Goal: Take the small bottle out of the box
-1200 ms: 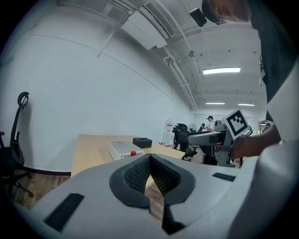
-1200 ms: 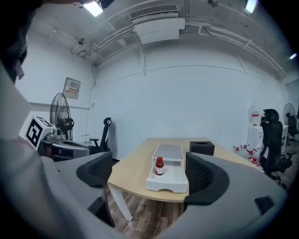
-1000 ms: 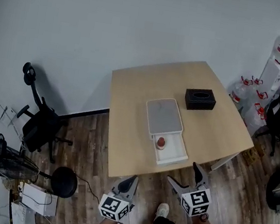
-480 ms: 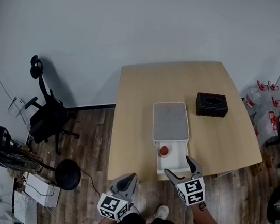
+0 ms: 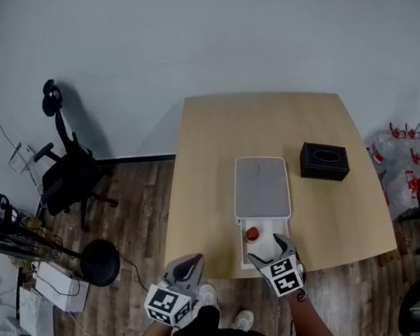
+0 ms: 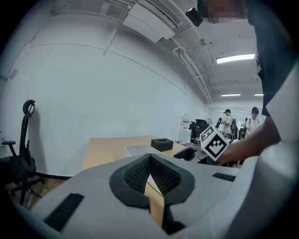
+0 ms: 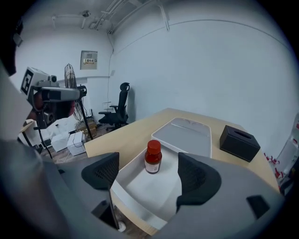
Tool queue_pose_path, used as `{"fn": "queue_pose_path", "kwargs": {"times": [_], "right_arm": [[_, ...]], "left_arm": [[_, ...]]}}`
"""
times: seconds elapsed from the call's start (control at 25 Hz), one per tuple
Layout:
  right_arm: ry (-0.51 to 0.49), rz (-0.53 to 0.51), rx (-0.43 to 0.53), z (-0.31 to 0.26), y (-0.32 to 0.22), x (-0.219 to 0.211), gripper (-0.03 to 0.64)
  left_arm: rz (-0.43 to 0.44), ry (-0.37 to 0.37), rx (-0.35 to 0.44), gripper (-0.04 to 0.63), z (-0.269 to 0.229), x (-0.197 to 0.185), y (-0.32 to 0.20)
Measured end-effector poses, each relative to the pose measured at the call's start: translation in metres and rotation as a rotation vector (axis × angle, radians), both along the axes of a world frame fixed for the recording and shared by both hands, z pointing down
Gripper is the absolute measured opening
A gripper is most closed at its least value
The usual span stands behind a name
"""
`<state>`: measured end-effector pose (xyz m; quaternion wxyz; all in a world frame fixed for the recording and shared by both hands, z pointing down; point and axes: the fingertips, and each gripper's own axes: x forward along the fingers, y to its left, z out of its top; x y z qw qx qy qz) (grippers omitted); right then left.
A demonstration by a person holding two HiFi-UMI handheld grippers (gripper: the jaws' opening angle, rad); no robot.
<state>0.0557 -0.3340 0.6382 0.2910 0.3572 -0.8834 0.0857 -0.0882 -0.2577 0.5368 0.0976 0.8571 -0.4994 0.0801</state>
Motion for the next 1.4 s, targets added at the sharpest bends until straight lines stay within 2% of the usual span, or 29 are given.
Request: {"fn": "queue_pose_path", "kwargs": {"times": [0.28, 0.44, 0.64, 1.04, 1.4], "right_arm": [[0.117, -0.026, -0.104, 0.041, -0.023, -0.014, 0.376], [0.179, -0.056, -0.122, 0.054, -0.034, -0.02, 0.36], [0.236, -0.086, -0.137, 0.067, -0.04, -0.026, 0.31], [0.242, -0.095, -0.124, 0.072, -0.048, -0.031, 0.23], [0.247, -0.097, -0.11, 0.072, -0.048, -0.03, 0.224]], "left_arm": [[-0.002, 0.011, -0.002, 0.011, 0.0, -0.025, -0.029], [-0.016, 0.023, -0.006, 0.01, 0.001, -0.038, -0.041], [-0.035, 0.03, -0.013, 0.011, 0.004, -0.053, -0.052], [-0.046, 0.04, -0.025, 0.01, 0.009, -0.063, -0.062], [-0.038, 0.042, -0.024, 0.011, 0.011, -0.061, -0.065]]}}
